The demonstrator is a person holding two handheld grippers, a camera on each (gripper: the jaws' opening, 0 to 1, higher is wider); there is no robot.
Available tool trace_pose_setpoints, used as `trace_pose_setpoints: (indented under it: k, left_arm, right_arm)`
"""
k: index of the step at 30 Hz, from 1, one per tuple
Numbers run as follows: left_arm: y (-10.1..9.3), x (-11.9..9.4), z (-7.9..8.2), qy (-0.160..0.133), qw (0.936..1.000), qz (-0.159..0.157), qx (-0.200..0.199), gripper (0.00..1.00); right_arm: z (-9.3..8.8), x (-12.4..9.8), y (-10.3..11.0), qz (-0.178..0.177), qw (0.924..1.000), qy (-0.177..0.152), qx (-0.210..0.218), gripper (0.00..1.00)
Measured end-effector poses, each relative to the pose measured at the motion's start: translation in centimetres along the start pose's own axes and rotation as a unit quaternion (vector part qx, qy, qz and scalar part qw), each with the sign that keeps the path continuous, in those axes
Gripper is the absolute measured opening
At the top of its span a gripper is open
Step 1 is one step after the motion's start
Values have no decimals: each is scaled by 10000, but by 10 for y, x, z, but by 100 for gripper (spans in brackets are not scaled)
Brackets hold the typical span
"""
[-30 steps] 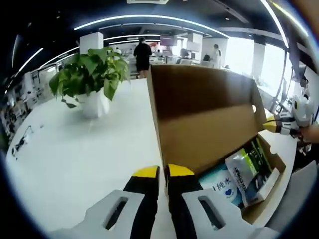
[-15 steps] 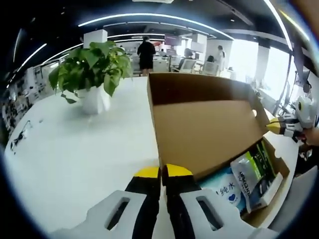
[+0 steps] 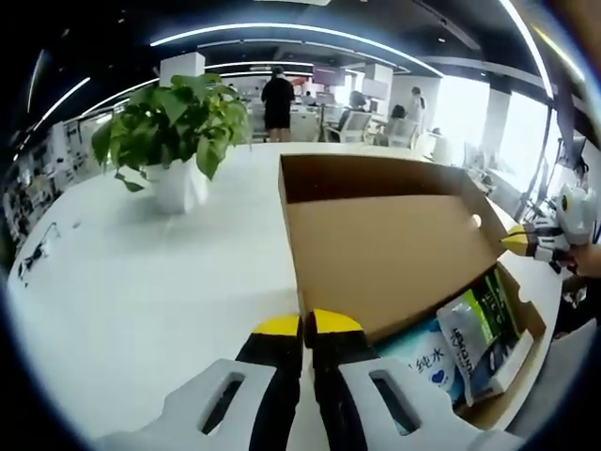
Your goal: Operate the shoe box by opening the lid, removing the specified soft item, and placing it in the target area until the item is outside and the box remains undamaged.
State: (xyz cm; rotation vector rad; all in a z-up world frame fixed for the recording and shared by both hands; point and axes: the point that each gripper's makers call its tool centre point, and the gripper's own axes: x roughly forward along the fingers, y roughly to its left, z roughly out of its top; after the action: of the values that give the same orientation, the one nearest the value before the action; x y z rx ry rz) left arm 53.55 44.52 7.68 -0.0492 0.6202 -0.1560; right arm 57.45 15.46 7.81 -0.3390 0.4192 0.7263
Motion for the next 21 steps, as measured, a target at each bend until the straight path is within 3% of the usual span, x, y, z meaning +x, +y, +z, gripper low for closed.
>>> trace_pose_setpoints:
  k: [21]
  left_arm:
    - [1, 10, -3, 64, 10000, 20, -48, 0]
  right_arm:
    - [-3, 10, -5, 20, 9998, 125, 123, 2]
